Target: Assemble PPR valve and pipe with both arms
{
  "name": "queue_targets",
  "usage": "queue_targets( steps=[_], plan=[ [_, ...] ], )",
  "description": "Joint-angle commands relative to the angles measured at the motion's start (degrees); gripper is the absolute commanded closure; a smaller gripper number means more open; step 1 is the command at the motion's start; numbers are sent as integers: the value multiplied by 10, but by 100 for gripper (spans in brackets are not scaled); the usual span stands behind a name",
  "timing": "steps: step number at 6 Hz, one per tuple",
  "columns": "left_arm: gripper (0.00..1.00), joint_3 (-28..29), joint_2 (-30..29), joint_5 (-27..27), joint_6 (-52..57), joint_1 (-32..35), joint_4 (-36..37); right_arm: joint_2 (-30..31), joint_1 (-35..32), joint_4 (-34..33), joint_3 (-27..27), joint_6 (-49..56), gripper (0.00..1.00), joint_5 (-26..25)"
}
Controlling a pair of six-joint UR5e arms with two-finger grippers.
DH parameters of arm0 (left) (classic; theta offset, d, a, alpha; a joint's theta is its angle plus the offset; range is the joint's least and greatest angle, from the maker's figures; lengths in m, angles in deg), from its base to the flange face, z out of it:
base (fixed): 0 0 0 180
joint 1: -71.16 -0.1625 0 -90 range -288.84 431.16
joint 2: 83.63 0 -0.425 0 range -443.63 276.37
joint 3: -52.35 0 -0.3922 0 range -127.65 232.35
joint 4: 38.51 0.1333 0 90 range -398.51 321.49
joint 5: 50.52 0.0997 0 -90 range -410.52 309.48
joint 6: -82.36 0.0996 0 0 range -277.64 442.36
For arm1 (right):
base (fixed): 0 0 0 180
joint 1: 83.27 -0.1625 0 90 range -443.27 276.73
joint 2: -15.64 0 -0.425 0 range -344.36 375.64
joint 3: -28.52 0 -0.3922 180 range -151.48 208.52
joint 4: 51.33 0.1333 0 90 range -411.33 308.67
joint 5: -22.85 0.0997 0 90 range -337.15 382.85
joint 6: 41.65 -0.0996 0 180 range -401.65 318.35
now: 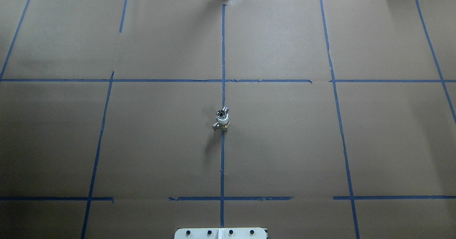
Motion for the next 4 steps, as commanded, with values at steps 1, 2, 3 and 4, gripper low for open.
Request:
queue_targets(
  steps=[1, 2, 3, 4],
  plan=[
    [0, 13, 3, 0, -65, 3, 0, 4, 37, -6, -2, -24, 0, -2],
    [0, 16, 5, -1, -66, 4, 0, -12, 67, -4, -4, -81, 0, -6],
    [0, 18, 11, -1, -68, 4, 0, -11, 68, -2, -7, -81, 0, -5],
    [0, 14, 12, -2, -68, 6, 4, -12, 68, -2, -7, -82, 0, -4]
  ],
)
